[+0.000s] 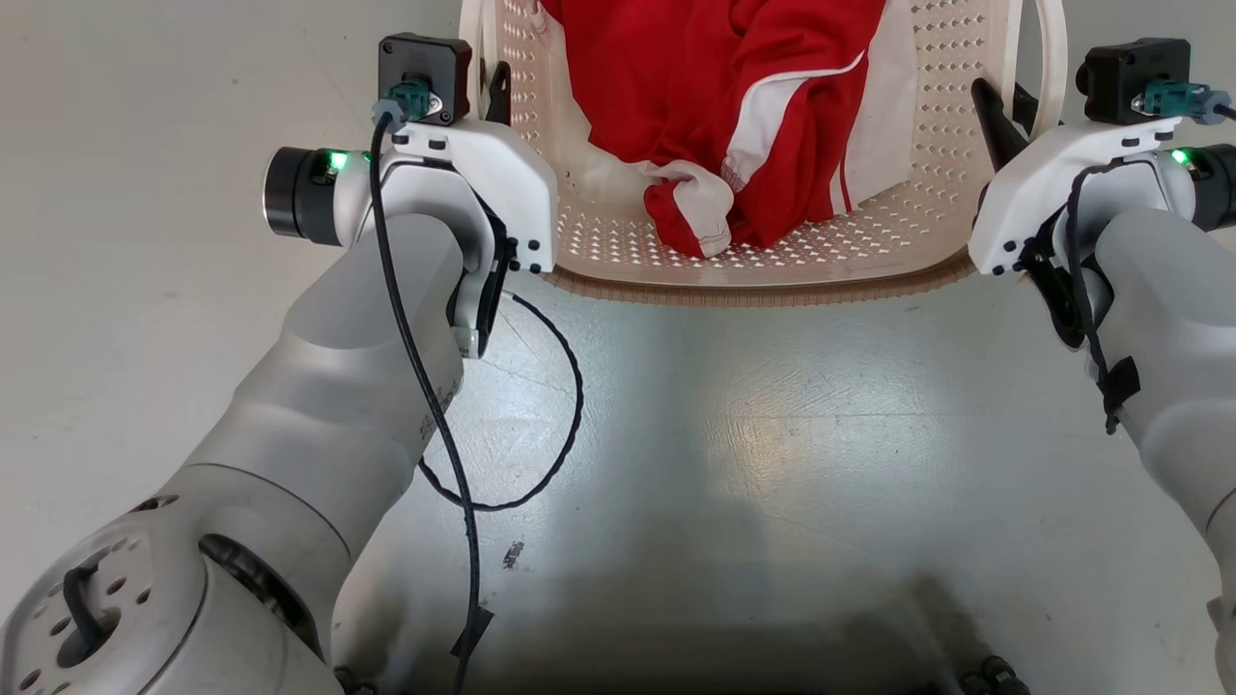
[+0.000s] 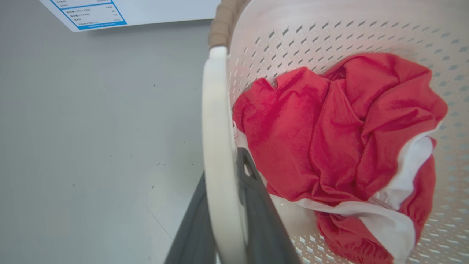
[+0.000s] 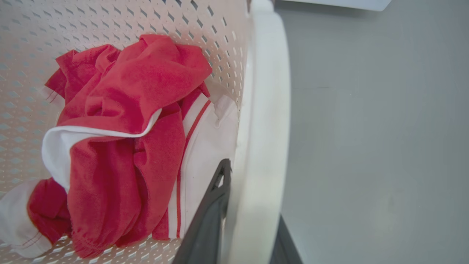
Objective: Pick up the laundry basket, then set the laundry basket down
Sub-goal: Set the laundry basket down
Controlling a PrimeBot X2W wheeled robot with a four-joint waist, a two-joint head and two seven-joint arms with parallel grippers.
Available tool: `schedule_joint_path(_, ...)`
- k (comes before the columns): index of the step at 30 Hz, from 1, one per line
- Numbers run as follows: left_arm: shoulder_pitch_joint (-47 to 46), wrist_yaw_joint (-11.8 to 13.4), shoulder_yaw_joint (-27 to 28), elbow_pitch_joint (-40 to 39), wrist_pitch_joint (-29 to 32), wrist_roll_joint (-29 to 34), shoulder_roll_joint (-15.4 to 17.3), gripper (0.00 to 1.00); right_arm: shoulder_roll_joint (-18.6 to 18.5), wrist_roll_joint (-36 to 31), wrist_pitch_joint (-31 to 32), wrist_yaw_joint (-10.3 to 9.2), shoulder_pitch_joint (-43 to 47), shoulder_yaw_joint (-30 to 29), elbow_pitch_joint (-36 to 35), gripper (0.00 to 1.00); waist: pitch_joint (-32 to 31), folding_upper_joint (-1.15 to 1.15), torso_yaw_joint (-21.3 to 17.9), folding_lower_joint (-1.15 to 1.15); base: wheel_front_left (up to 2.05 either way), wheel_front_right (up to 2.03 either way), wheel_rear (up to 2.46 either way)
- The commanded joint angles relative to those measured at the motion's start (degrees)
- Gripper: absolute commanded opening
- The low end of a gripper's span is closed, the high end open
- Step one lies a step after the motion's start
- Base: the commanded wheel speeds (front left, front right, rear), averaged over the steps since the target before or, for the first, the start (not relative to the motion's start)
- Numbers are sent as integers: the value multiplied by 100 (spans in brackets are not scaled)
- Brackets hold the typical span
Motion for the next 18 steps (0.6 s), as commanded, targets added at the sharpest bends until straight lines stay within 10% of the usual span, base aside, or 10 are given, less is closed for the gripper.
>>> schedule_joint_path(1, -119, -108, 36, -34, -10, 124, 86, 0, 16, -14, -135, 43, 157, 81, -41, 0, 8, 0, -2, 0, 0, 0, 0)
schedule_joint_path(18, -68, -131, 206, -36, -10, 216, 86, 0, 31, 112, -167, 43, 118, 135, -26, 0, 44, 0, 22, 0, 0, 0, 0)
